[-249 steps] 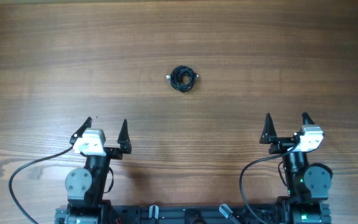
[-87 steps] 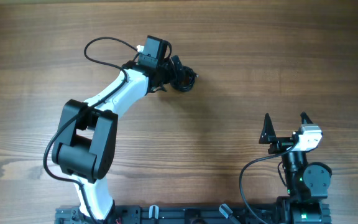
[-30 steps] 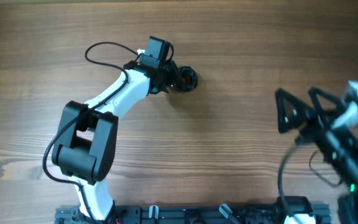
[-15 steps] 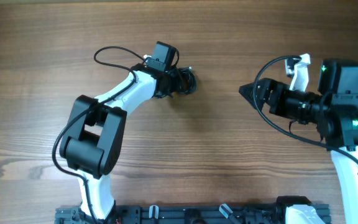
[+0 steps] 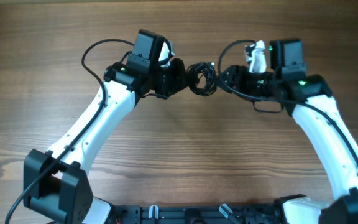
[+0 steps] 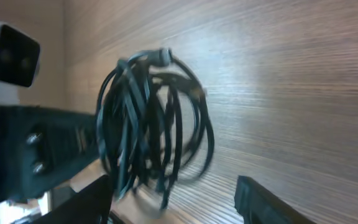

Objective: Untangle cables
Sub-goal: 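Reach the right gripper to the coil and grasp a cable strand, then pull the grippers apart to spread the cable loops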

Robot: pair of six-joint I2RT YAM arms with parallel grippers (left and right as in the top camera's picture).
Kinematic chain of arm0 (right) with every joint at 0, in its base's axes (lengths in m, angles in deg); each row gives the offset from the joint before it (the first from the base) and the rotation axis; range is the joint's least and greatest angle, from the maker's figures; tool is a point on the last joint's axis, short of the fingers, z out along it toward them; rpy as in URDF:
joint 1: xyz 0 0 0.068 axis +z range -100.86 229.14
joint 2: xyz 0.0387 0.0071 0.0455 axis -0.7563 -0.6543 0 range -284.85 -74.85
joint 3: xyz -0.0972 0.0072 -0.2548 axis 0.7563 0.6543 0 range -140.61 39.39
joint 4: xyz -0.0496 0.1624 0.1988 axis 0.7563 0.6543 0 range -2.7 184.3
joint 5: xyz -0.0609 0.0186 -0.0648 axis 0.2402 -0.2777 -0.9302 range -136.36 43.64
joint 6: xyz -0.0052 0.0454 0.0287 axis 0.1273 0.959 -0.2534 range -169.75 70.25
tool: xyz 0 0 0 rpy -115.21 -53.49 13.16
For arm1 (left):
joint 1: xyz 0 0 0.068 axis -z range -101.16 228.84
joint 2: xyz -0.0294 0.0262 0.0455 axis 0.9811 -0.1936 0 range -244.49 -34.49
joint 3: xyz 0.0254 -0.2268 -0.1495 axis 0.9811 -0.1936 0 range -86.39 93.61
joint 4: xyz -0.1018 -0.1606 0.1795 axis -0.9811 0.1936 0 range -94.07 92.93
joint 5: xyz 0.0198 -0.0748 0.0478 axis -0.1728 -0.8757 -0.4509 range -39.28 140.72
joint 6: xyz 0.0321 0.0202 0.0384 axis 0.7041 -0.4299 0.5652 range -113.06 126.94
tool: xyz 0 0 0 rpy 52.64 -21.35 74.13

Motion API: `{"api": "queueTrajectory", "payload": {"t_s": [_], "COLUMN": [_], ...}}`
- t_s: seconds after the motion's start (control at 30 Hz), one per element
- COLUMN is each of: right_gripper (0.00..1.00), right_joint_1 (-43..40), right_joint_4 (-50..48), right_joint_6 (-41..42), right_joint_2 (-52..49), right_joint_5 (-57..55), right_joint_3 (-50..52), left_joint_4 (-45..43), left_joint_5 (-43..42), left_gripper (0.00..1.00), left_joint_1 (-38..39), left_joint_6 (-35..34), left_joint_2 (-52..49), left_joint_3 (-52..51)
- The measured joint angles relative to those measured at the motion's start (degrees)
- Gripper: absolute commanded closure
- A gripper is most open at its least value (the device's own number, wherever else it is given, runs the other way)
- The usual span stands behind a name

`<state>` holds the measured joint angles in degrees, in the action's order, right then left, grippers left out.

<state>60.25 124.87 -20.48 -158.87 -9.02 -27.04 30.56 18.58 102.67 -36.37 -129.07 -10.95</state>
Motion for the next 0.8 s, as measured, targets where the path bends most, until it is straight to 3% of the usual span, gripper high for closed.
{"api": "queueTrajectory", "payload": {"t_s": [0.07,0.1,0.17,0.2,0.27,0.3,0.4,0.53,0.8], "right_gripper": [0.61,0.64,0.89,0.96,0.96,0.96,0.95,0.96,0.95], "right_joint_1": [0.83,1.03,1.22,1.22,1.22,1.22,1.22,1.25,1.99], "right_joint_4": [-0.39,-0.46,-0.55,-0.55,-0.39,-0.37,-1.62,-8.87,-9.77], "right_joint_6": [0.33,0.42,0.79,0.76,1.2,1.11,1.68,3.1,4.31], "right_joint_2": [-0.74,-0.74,-0.74,-0.74,-0.74,-0.74,-0.72,0.79,2.29], "right_joint_5": [0.81,0.81,0.81,0.81,0.79,0.81,1.49,4.96,5.05], "right_joint_3": [0.0,0.0,0.0,0.0,0.0,0.0,0.0,0.13,0.13], "left_joint_4": [1.36,1.51,1.68,1.66,1.66,1.66,2.8,2.49,-4.44], "left_joint_5": [-1.55,-2.12,-3.54,-4.59,-5.99,-6.27,-3.34,-3.58,-33.53], "left_gripper": [0.96,0.96,0.96,0.96,0.91,0.72,0.52,0.51,0.49], "left_joint_1": [0.0,0.0,0.0,0.0,0.0,0.0,-0.35,-2.29,-10.45], "left_joint_6": [0.63,0.79,0.98,1.01,1.03,1.01,1.33,1.62,1.66], "left_joint_2": [0.22,0.22,0.22,0.22,0.22,0.22,0.42,0.55,0.68], "left_joint_3": [0.0,0.0,0.0,0.0,0.0,0.0,0.02,0.02,0.0]}}
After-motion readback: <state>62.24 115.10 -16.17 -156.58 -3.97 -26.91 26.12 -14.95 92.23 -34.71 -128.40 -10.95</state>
